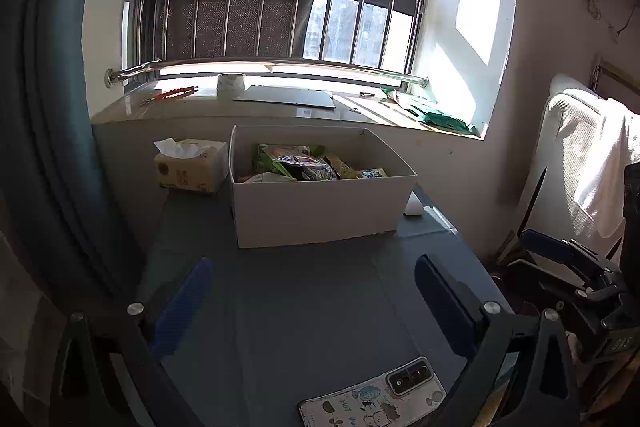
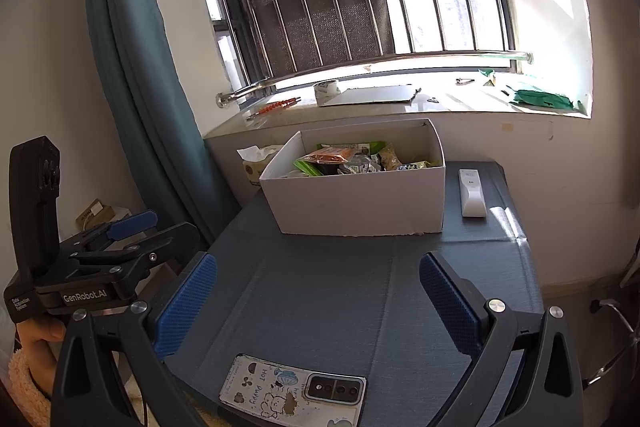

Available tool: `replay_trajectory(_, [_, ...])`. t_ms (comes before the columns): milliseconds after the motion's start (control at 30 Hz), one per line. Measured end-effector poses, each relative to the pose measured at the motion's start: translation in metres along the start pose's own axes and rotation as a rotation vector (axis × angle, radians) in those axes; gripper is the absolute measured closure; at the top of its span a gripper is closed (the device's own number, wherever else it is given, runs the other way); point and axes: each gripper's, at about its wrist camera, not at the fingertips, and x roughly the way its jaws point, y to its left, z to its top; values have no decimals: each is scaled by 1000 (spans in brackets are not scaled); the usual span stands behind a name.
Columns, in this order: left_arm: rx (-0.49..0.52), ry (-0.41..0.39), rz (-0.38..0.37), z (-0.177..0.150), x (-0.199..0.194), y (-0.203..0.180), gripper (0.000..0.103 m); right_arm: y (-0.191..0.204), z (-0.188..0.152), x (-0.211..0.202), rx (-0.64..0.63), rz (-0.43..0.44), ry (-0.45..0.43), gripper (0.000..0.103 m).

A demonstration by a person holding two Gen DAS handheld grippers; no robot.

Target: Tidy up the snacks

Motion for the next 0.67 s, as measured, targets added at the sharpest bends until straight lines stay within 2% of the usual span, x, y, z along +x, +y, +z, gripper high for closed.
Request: replay_trajectory(667, [12, -2, 12, -2, -4, -1, 0, 2, -1, 0, -6, 2, 5, 0])
